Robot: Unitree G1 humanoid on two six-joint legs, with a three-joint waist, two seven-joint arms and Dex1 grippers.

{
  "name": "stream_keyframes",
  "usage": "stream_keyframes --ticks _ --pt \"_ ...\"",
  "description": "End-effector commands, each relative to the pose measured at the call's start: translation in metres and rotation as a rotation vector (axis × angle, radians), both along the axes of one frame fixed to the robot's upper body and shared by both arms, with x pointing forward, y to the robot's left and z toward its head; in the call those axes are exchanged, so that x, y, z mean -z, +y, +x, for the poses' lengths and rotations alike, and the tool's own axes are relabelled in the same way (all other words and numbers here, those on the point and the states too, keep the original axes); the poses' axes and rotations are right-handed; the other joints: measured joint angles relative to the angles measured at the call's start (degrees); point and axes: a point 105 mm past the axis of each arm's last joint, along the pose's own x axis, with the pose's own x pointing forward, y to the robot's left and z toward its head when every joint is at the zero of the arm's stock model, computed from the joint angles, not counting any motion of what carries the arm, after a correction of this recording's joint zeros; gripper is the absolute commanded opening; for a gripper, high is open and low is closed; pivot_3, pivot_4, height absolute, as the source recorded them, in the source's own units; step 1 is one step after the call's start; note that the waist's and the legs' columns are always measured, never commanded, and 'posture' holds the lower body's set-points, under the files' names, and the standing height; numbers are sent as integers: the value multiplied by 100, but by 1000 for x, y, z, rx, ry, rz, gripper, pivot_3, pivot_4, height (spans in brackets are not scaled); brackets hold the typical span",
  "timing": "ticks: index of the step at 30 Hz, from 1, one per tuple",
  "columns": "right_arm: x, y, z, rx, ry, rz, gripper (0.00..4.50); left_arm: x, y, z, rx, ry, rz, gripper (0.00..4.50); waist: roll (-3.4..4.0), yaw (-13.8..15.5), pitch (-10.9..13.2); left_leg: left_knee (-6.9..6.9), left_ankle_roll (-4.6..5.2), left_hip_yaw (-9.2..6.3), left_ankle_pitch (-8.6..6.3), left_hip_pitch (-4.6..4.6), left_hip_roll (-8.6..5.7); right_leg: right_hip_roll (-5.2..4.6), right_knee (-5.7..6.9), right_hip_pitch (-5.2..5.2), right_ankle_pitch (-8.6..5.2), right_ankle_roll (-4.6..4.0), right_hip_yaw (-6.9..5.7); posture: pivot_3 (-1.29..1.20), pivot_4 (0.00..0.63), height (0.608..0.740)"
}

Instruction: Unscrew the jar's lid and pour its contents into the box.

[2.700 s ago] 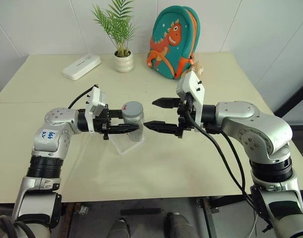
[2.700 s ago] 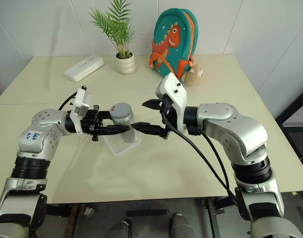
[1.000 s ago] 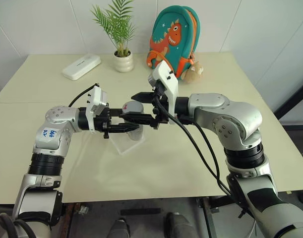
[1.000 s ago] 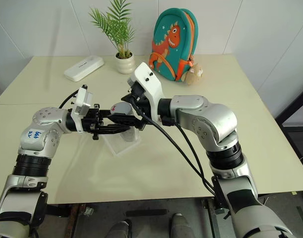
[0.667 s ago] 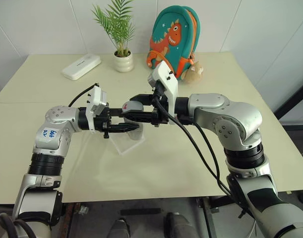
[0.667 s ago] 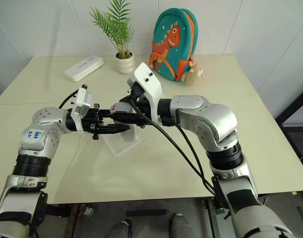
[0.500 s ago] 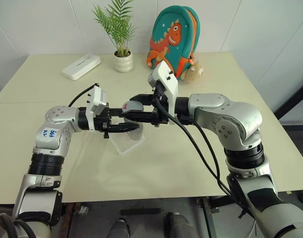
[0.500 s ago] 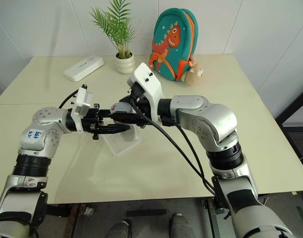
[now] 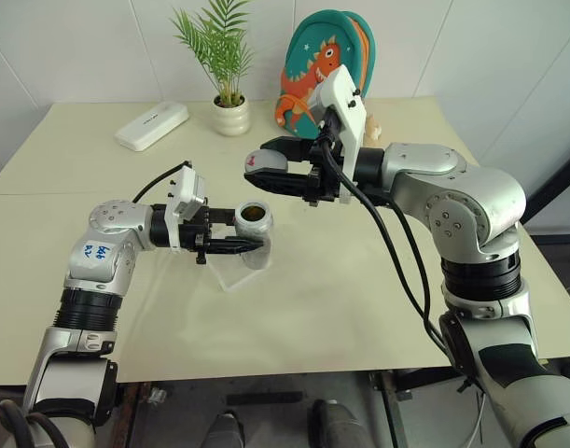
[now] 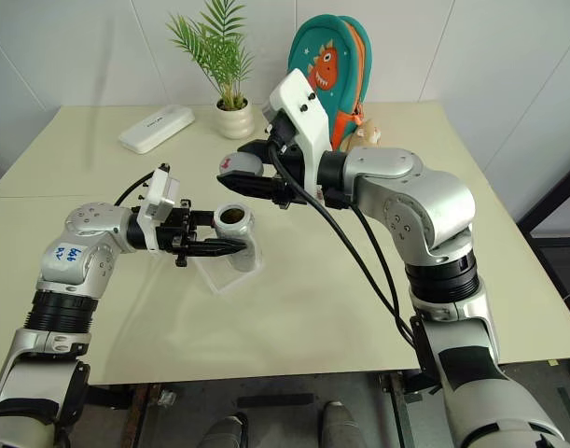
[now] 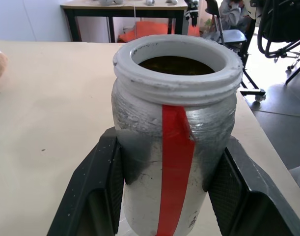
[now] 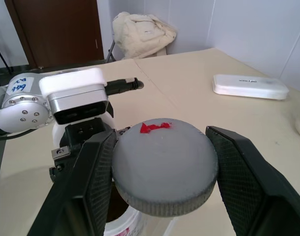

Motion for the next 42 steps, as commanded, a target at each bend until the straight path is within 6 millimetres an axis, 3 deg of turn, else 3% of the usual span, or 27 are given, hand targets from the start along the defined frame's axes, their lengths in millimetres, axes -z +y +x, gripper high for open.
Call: stream_keyframes --ticks 1,6,12,14,18,24,27,29,32,36,39,42 --pt "-17 -13 2 47 -79 15 2617 -11 5 -1 -14 -55 -1 1943 0 13 0 0 0 0 0 0 0 0 -1 0 0 0 0 0 150 740" --pt "-3 -52 28 245 -42 -16 2617 -28 21 3 -93 -97 -15 1943 0 16 0 0 0 0 0 -1 0 0 -4 0 0 0 0 0 150 740" --pt "49 -90 40 423 78 -47 2617 -40 56 9 -218 -128 -3 1943 0 1 0 -4 1 7 -1 0 0 0 -5 -3 -1 1 7 0 150 740" --pt "64 -97 43 467 111 -13 2617 -42 62 11 -242 -133 -6 1943 0 9 0 -4 1 8 -1 0 0 0 -4 -3 -2 2 8 0 150 740" --pt "116 -107 44 550 223 0 2617 -41 71 16 -285 -157 0 1943 -1 21 0 -3 1 9 -1 0 0 0 -4 -2 -2 2 9 0 150 740" --pt "164 -117 44 633 315 32 2617 -44 78 32 -350 -264 18 1943 -1 17 0 4 1 11 0 1 -1 0 -1 -1 1 5 11 0 150 740" --pt "178 -120 42 649 362 8 3446 -47 79 37 -363 -327 27 1943 0 16 0 6 0 11 0 1 -1 0 0 0 2 6 12 0 150 740" --pt "177 -120 41 640 343 -6 3714 -51 81 40 -377 -378 33 1943 0 19 0 5 0 11 0 1 -1 1 0 0 2 6 12 0 150 740" --pt "165 -121 36 615 288 -5 4468 -56 84 43 -396 -465 57 1943 0 25 0 5 0 11 0 0 -1 0 -2 0 2 7 12 0 150 740" --pt "127 -118 4 428 168 42 4468 -55 93 47 -451 -656 218 1943 0 40 0 2 0 12 0 -1 -1 0 -6 -1 0 9 12 0 150 740" --pt "109 -116 -22 293 171 38 4468 -45 99 48 -433 -817 461 1943 -1 27 0 0 -1 13 -1 -1 -1 0 -9 0 -1 11 13 0 150 740" --pt "95 -117 -34 238 170 44 4468 -45 98 50 -408 -957 581 1943 -4 48 0 1 -1 14 0 4 -1 1 -7 4 0 10 13 0 150 740"
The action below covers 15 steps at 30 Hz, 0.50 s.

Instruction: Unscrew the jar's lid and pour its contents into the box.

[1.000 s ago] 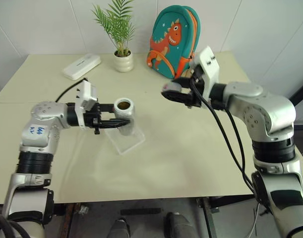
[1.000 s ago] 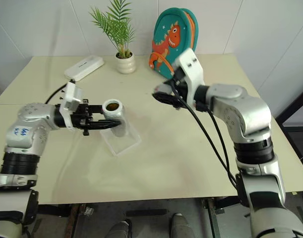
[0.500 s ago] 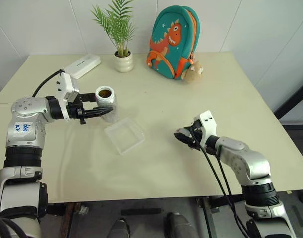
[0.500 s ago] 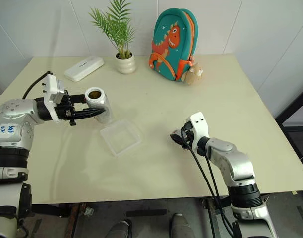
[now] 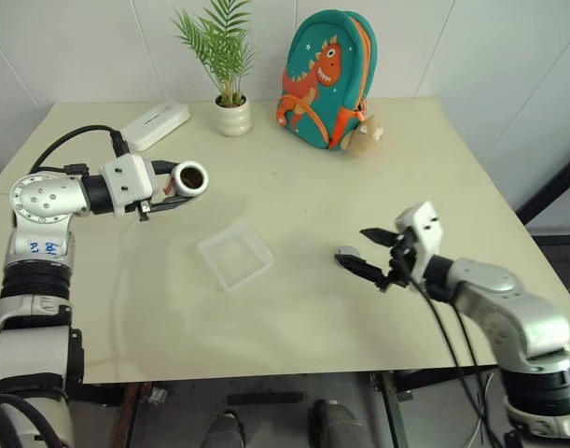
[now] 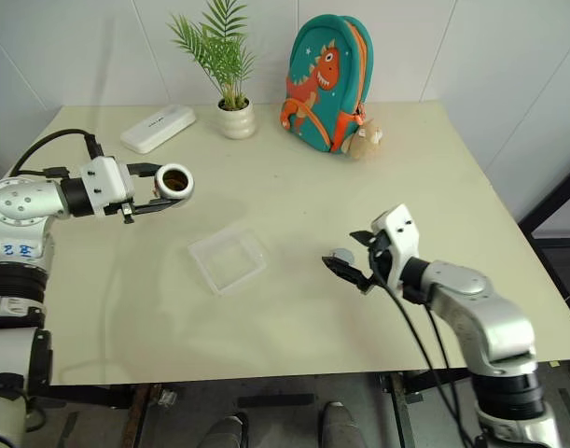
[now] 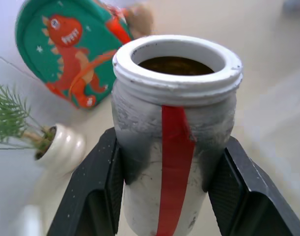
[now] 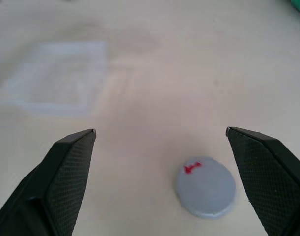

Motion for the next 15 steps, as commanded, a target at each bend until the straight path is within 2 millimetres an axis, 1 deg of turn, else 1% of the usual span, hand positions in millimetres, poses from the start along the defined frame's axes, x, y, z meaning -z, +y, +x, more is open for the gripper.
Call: stream_keyframes --ticks 1,2,4,8,9,12,15 --pt "-25 7 -21 -120 -23 31 4468 -21 -10 0 40 -215 178 1943 -2 26 1 1 0 0 0 0 0 0 0 1 1 1 0 0 150 740" --pt "-29 8 -28 -166 -13 32 4468 -26 -17 0 65 -275 229 1943 -4 42 2 7 0 0 0 -2 0 0 -1 2 3 3 1 0 150 740" --pt "-33 11 -39 -229 9 34 4468 -32 -28 -1 105 -358 275 1943 -5 110 3 10 0 2 0 -4 -1 0 -11 6 8 7 4 0 150 740" --pt "-35 10 -53 -314 74 37 4468 -48 -53 -4 194 -556 394 1943 -5 151 3 12 0 9 0 -4 -1 -1 -21 10 10 12 9 0 150 740" --pt "-36 9 -55 -334 91 56 4468 -50 -59 -6 223 -602 425 1943 -5 153 3 12 0 9 0 -4 -1 -1 -21 10 11 14 10 0 150 740" --pt "-37 0 -54 -343 112 78 4468 -55 -71 -8 275 -724 530 1943 -6 146 3 12 0 11 -1 -5 -1 -1 -21 9 13 17 11 0 150 740" --pt "-42 -6 -55 -374 76 83 4468 -56 -77 -7 295 -812 591 1943 -6 143 3 12 1 15 -1 -4 -1 -1 -21 9 14 19 14 0 150 740"
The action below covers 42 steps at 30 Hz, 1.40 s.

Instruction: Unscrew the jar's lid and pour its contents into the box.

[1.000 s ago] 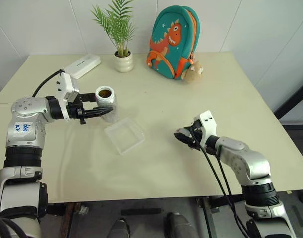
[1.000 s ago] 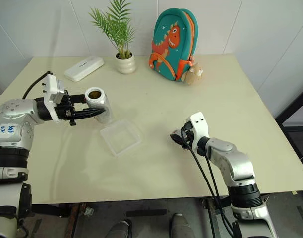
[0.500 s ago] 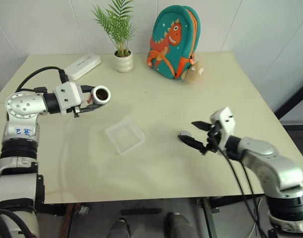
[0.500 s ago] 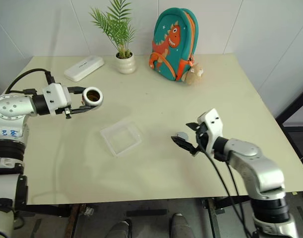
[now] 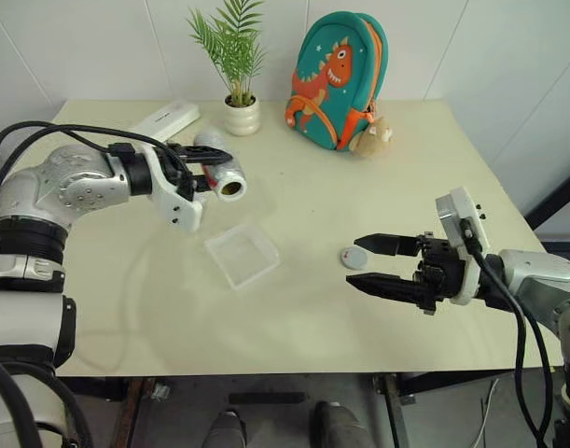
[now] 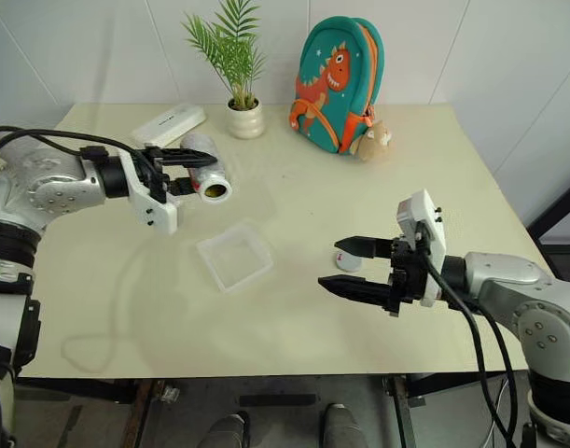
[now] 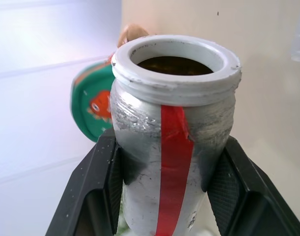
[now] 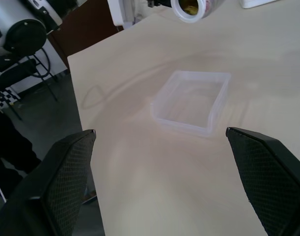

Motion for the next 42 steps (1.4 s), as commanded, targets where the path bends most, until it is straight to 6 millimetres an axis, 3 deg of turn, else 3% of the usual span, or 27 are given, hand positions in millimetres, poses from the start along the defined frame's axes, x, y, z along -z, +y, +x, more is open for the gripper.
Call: stream_keyframes --ticks 1,8,15,28,42 --pt "-17 -8 -6 -39 -86 40 4468 -17 -4 -3 39 -165 63 1943 0 -9 0 0 0 1 0 0 0 0 0 0 0 1 1 0 150 740" --pt "-20 -17 11 40 -143 34 4468 5 -7 -8 137 -320 251 1943 -5 -1 3 3 -2 8 0 2 0 -1 3 -2 2 4 6 0 150 740" --pt "-18 -13 16 50 -157 29 4468 26 -16 -8 238 -504 334 1943 -7 13 4 3 -2 11 0 2 -1 -1 6 -4 2 5 8 0 150 740" --pt "-19 -1 27 33 -175 27 4468 23 -29 -12 319 -834 343 1943 -7 9 4 6 -2 12 0 3 -2 -1 17 -7 3 5 9 0 150 740" --pt "-23 8 36 -17 -195 7 4468 40 -30 -16 410 -902 365 1943 -7 11 4 15 -2 12 0 3 -3 -1 27 -8 3 5 10 0 150 740"
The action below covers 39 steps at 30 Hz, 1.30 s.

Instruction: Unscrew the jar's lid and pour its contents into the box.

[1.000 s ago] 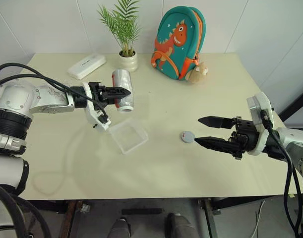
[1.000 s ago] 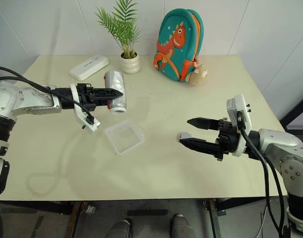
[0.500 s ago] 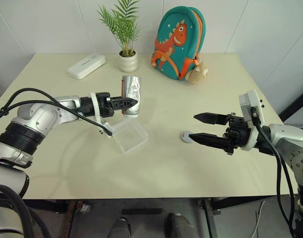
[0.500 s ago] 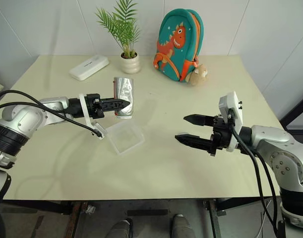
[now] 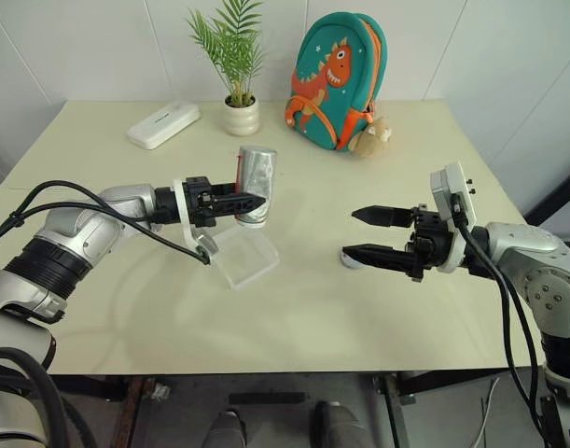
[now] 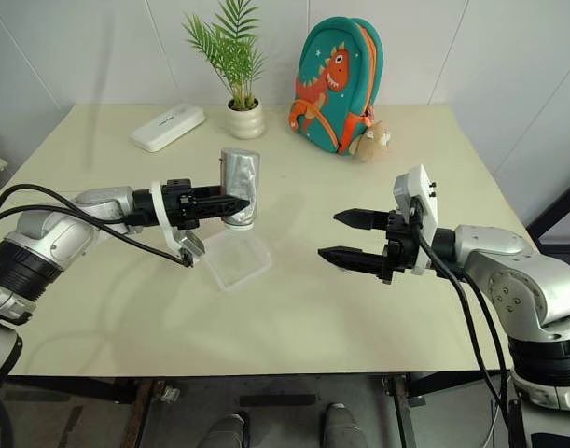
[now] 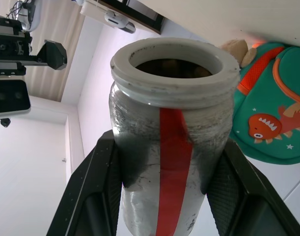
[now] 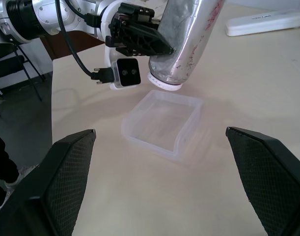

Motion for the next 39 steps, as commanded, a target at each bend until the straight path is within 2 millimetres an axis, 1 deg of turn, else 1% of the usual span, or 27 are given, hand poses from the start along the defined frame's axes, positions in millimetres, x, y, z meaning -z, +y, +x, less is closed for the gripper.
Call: stream_keyframes --ticks 1,7,9,10,12,14,15,16,17,18,19,20,22,23,25,27,30,32,34,37,39 --pt "-10 2 -3 -26 -52 0 4468 -4 1 -2 11 -29 -5 1943 0 3 0 0 0 0 0 0 0 0 0 0 0 0 0 0 150 740" --pt "-8 4 -3 -28 -52 -3 4468 -6 5 4 -32 -19 -39 1943 0 0 0 3 0 0 0 0 0 0 4 0 0 0 0 0 150 740" --pt "-8 4 -3 -22 -56 -6 4468 -7 11 4 -51 23 -85 1943 0 -2 0 6 0 0 0 0 0 0 6 0 0 0 1 0 150 740" --pt "-8 3 -3 -19 -57 -6 4468 -8 15 7 -78 86 -138 1943 0 -4 0 7 0 0 0 0 0 0 7 0 0 0 1 0 150 740" --pt "-8 3 -3 -13 -59 -8 4468 -3 22 12 -137 231 -215 1943 0 -5 0 9 0 0 0 0 0 0 8 0 0 -1 1 0 150 740" --pt "-7 2 -3 -10 -59 -10 4468 9 34 21 -217 495 -386 1943 1 -6 -1 11 0 0 0 1 0 0 9 0 1 -2 2 0 150 740" --pt "-7 2 -3 -9 -59 -12 4468 17 40 25 -264 596 -428 1943 2 1 -1 13 0 0 0 1 0 0 11 0 1 -2 2 0 150 740" --pt "-7 2 -3 -8 -60 -13 4468 18 45 26 -277 656 -489 1943 2 -2 -1 17 0 1 0 1 0 -1 11 2 2 -3 2 0 150 740" --pt "-7 2 -3 -6 -60 -13 4468 17 56 34 -335 777 -656 1943 4 -6 -3 21 0 2 0 -1 0 0 12 1 3 -4 1 0 150 740" --pt "-7 2 -3 -4 -61 -14 4468 10 68 40 -351 874 -851 1943 6 -2 -3 23 0 5 0 0 0 -2 9 3 4 -3 2 0 150 740" --pt "-7 1 -3 -3 -62 -14 4468 4 83 49 -367 1001 -1102 1943 6 0 -3 26 1 11 -1 2 0 -2 14 3 4 -3 6 0 150 740" --pt "-7 1 -2 0 -63 -14 4468 5 97 54 -365 1157 -1312 1943 6 3 -3 29 2 11 -1 0 0 -2 14 2 5 -3 5 0 150 740" --pt "-8 1 -2 2 -65 -15 4468 8 112 55 -303 1416 -1541 1943 5 0 -3 36 2 18 -1 -2 1 -2 18 2 6 -4 7 0 150 740" --pt "-8 1 -2 2 -65 -14 4468 9 117 53 -269 1517 -1609 1943 5 -27 -3 38 2 17 -1 -3 4 -1 17 2 7 -6 7 0 150 740" --pt "-8 1 -2 2 -64 -17 4468 7 129 48 -186 1664 -1727 1943 5 -57 -3 39 3 17 -1 -1 5 0 21 2 9 -8 8 0 150 740" --pt "-8 1 -1 -1 -63 -20 4468 9 139 46 -149 1812 -1835 1943 5 -52 -3 40 3 14 -1 3 6 2 29 2 8 -8 8 0 150 740" --pt "-10 2 1 -9 -68 -24 4468 -3 151 44 -61 1880 -1945 1943 5 -33 -3 65 4 13 -1 2 5 2 43 6 7 -6 9 0 150 740" --pt "-12 2 2 -10 -71 -25 4468 -10 153 42 1 1966 -2002 1943 5 -31 -3 76 5 13 -1 3 4 2 45 10 12 -2 10 0 150 740" --pt "-12 2 2 -11 -72 -26 4468 -13 151 40 37 2088 -2036 1943 3 -34 -2 78 8 13 2 4 4 2 44 13 13 -1 11 0 150 740" --pt "-12 1 2 -13 -72 -31 4468 -21 155 38 100 2220 -2087 1943 3 -35 -2 78 11 12 7 5 4 4 43 14 13 -2 12 0 150 740" --pt "-12 1 2 -13 -73 -31 4468 -27 157 38 119 2263 -2111 1943 3 -36 -2 79 12 11 8 5 4 5 43 14 13 -3 12 0 150 740"
